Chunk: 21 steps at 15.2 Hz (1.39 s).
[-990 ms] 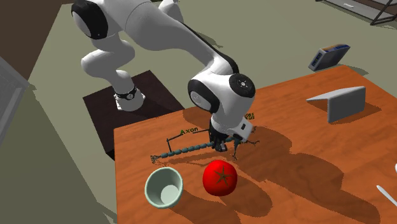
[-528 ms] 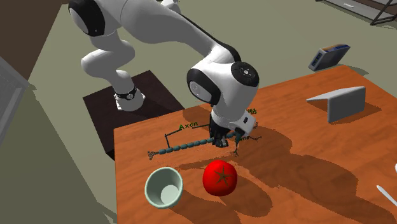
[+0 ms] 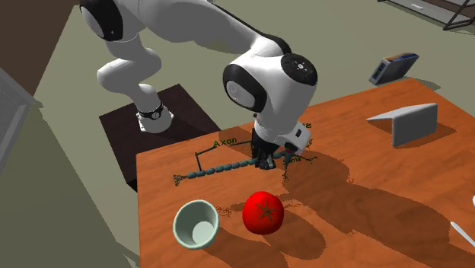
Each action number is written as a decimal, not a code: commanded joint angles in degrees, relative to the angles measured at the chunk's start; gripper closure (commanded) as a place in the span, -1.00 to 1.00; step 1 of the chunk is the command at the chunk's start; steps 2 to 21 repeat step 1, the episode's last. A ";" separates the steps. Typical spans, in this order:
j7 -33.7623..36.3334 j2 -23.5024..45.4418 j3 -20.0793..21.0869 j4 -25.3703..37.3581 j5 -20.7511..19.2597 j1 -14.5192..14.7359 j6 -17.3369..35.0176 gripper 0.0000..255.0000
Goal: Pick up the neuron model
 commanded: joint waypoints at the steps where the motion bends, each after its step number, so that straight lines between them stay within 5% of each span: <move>1: -0.04 -0.07 -0.01 0.32 0.01 -0.02 -0.38 1.00; 21: -0.04 -0.07 -0.01 0.32 0.01 -0.02 -0.38 1.00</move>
